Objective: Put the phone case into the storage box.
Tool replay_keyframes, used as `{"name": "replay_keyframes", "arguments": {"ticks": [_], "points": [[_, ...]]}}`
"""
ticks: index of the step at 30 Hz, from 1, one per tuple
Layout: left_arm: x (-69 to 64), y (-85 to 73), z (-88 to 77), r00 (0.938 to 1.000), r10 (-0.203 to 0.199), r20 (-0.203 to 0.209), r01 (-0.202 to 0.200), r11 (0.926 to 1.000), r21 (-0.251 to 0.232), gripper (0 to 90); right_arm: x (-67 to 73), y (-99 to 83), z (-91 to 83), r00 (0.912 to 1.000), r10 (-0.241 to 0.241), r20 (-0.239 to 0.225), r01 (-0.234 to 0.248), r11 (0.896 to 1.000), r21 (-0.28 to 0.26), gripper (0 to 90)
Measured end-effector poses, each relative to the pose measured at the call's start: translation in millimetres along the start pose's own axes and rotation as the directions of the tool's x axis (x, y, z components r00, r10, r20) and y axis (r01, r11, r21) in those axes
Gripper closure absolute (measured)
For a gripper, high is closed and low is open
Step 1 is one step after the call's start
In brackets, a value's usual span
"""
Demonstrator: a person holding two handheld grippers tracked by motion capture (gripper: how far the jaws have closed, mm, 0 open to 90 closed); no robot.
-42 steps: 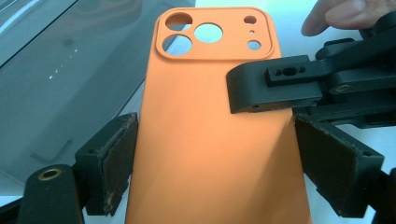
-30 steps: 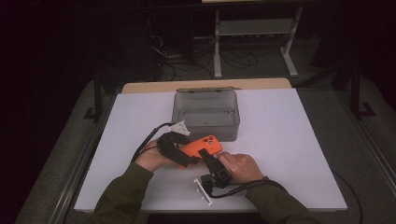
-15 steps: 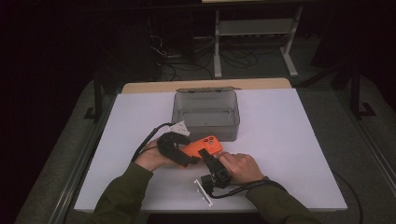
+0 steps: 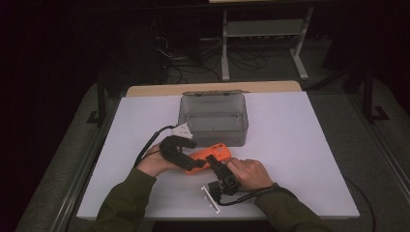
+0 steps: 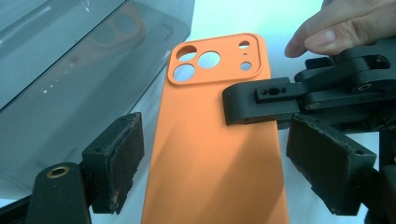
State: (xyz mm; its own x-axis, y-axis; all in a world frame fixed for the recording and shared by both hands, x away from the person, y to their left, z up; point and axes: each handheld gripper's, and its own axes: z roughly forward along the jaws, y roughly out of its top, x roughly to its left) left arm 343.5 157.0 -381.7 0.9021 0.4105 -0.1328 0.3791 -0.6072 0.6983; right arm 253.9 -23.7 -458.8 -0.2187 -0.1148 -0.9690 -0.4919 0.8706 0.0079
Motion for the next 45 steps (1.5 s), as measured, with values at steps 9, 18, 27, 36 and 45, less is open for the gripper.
{"name": "replay_keyframes", "arguments": {"ticks": [9,18,27,36,45], "points": [[1.2,-2.1,-6.4,1.0000,-0.007,-0.005,0.007,0.9999,-0.010,18.0,-1.6,-1.3,-1.2,1.0000,-0.005,0.000,0.005,1.000,0.004,79.9],[4.8,-10.1,-17.3,0.9995,-0.026,-0.015,0.026,0.9994,-0.025,15.2,-1.8,-3.1,-1.6,1.0000,0.001,0.003,-0.001,1.000,0.006,79.9],[9.3,-24.6,-33.6,0.9973,-0.052,-0.052,0.049,0.9978,-0.044,13.0,-1.5,-4.4,-2.0,0.9999,0.009,0.007,-0.009,1.000,0.006,79.9],[9.2,-54.5,-49.4,0.9929,-0.068,-0.098,0.062,0.9965,-0.055,6.6,-1.8,-5.2,-2.0,1.0000,0.006,0.004,-0.006,1.000,0.010,79.9],[10.4,-84.9,-59.0,0.9847,-0.098,-0.144,0.085,0.9919,-0.095,0.9,-2.1,-5.1,-2.1,1.0000,0.009,0.005,-0.009,1.000,0.007,79.9]]}}
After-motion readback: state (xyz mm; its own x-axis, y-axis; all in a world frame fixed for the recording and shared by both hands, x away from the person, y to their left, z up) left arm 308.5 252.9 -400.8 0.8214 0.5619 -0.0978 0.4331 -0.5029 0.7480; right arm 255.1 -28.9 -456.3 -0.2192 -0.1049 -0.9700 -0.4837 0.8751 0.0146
